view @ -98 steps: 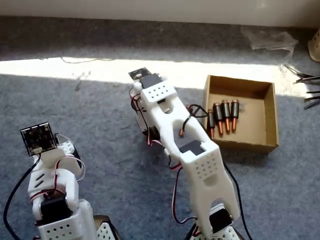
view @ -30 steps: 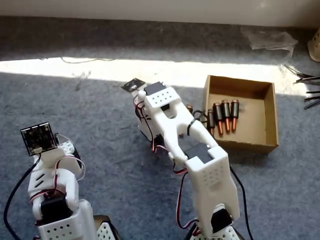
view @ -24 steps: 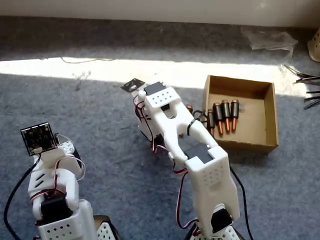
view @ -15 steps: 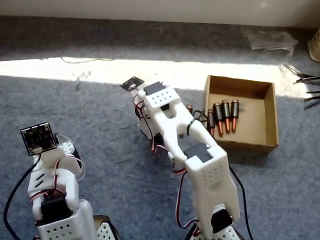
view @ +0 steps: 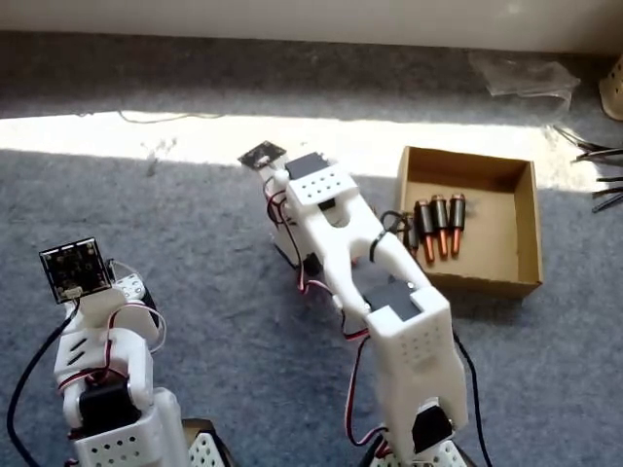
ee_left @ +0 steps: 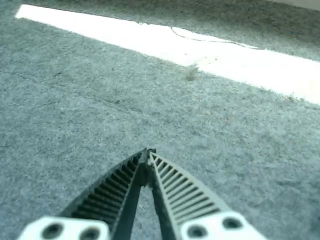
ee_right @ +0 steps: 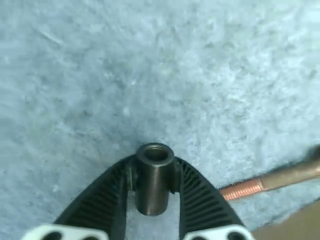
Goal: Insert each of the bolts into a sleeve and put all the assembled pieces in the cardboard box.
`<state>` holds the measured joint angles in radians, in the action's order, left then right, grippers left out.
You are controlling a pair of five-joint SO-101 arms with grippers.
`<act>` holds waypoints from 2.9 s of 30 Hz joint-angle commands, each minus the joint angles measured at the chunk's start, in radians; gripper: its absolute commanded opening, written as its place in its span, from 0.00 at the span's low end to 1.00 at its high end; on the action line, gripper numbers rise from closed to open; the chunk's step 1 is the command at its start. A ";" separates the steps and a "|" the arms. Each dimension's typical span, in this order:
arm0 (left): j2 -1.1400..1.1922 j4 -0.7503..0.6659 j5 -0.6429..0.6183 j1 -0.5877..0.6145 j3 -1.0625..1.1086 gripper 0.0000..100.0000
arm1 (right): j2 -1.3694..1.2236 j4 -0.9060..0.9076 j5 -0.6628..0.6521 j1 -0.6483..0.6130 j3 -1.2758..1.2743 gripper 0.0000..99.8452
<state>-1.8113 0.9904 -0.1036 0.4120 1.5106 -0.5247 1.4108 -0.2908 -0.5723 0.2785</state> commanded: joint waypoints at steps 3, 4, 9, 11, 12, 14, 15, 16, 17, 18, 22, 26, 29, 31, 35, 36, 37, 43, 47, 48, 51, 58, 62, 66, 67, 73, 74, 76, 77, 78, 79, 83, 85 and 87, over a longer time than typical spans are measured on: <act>-0.010 -0.020 0.008 0.013 -0.002 0.02 | 0.193 0.010 -0.006 -0.005 0.024 0.00; -0.010 -0.020 0.008 0.013 -0.002 0.02 | 0.213 0.010 -0.006 -0.015 0.025 0.00; -0.010 -0.020 0.008 0.013 -0.002 0.02 | 0.328 0.077 -0.006 -0.070 0.027 0.00; -0.010 -0.020 0.008 0.013 -0.002 0.02 | 0.387 0.117 -0.006 -0.096 0.027 0.00; -0.010 -0.020 0.006 0.013 -0.002 0.02 | 0.423 0.130 -0.006 -0.108 0.025 0.00; -0.010 -0.020 0.006 0.013 -0.002 0.02 | 0.498 0.145 -0.005 -0.124 0.021 0.00; -0.010 -0.020 0.006 0.013 -0.002 0.02 | 0.539 0.145 -0.005 -0.128 0.019 0.00; -0.010 -0.018 0.006 0.013 -0.002 0.02 | 0.582 0.145 -0.005 -0.130 0.019 0.00; -0.010 -0.018 0.006 0.013 -0.002 0.02 | 0.625 0.145 -0.005 -0.130 0.019 0.00; -0.010 -0.018 0.006 0.012 -0.002 0.02 | 0.665 0.145 -0.005 -0.128 0.018 0.00; -0.010 -0.017 0.006 0.012 -0.002 0.02 | 0.796 0.185 -0.005 -0.124 0.016 0.00; -0.010 -0.017 0.006 0.012 -0.002 0.02 | 0.891 0.252 -0.005 -0.124 0.016 0.00; -0.010 -0.028 0.006 0.012 0.016 0.02 | 0.943 0.275 -0.005 -0.122 0.016 0.00; -0.010 -0.054 0.006 0.012 0.030 0.02 | 0.977 0.298 -0.005 -0.122 0.016 0.00; -0.010 -0.071 0.006 0.012 0.041 0.02 | 1.053 0.344 -0.005 -0.122 0.016 0.00; -0.010 -0.071 0.006 0.012 0.041 0.02 | 1.078 0.348 -0.005 -0.122 0.013 0.00; -0.010 -0.071 0.006 0.012 0.041 0.02 | 1.104 0.348 -0.005 -0.122 -0.001 0.00; -0.010 -0.066 0.011 -0.048 0.041 0.02 | 1.293 0.315 -0.005 -0.120 -0.191 0.00; -0.010 -0.069 0.048 -0.058 0.042 0.02 | 1.440 0.248 -0.005 -0.120 -0.366 0.00; -0.010 -0.068 0.080 -0.058 0.042 0.02 | 1.481 0.225 -0.005 -0.120 -0.414 0.00; -0.010 -0.069 0.121 -0.070 0.042 0.02 | 1.606 0.150 -0.005 -0.120 -0.564 0.00; -0.010 -0.064 0.239 -0.180 0.038 0.02 | 1.816 0.012 -0.005 -0.021 -0.845 0.00; -0.010 -0.064 0.250 -0.252 0.007 0.02 | 1.891 -0.062 0.066 0.051 -0.984 0.00; -0.008 -0.005 0.250 -0.315 -0.071 0.02 | 1.975 -0.136 0.098 0.061 -1.095 0.00; -0.008 0.021 0.250 -0.331 -0.097 0.02 | 2.000 -0.154 0.098 0.062 -1.122 0.00; 0.042 0.087 0.250 -0.427 -0.228 0.02 | 2.150 -0.219 0.100 0.064 -1.267 0.00; 0.084 0.089 0.250 -0.440 -0.254 0.02 | 2.173 -0.219 0.100 0.064 -1.285 0.00; 0.197 0.091 0.252 -0.466 -0.318 0.02 | 2.218 -0.219 0.100 0.064 -1.317 0.00; 0.262 0.087 0.252 -0.478 -0.358 0.02 | 2.241 -0.219 0.100 0.064 -1.333 0.00; 0.329 0.087 0.252 -0.489 -0.403 0.02 | 2.262 -0.219 0.100 0.065 -1.345 0.00; 0.395 0.087 0.252 -0.498 -0.447 0.02 | 2.282 -0.219 0.100 0.067 -1.354 0.00; 0.625 0.087 0.249 -0.539 -0.624 0.02 | 2.336 -0.220 0.101 0.131 -1.369 0.00; 0.733 0.087 0.247 -0.568 -0.699 0.02 | 2.347 -0.226 0.140 0.194 -1.377 0.00; 0.826 0.087 0.245 -0.599 -0.762 0.02 | 2.353 -0.229 0.167 0.232 -1.399 0.00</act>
<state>-1.1730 1.0779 0.1404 -0.1235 0.9122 1.8151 1.2252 -0.1588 -0.3989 -1.1147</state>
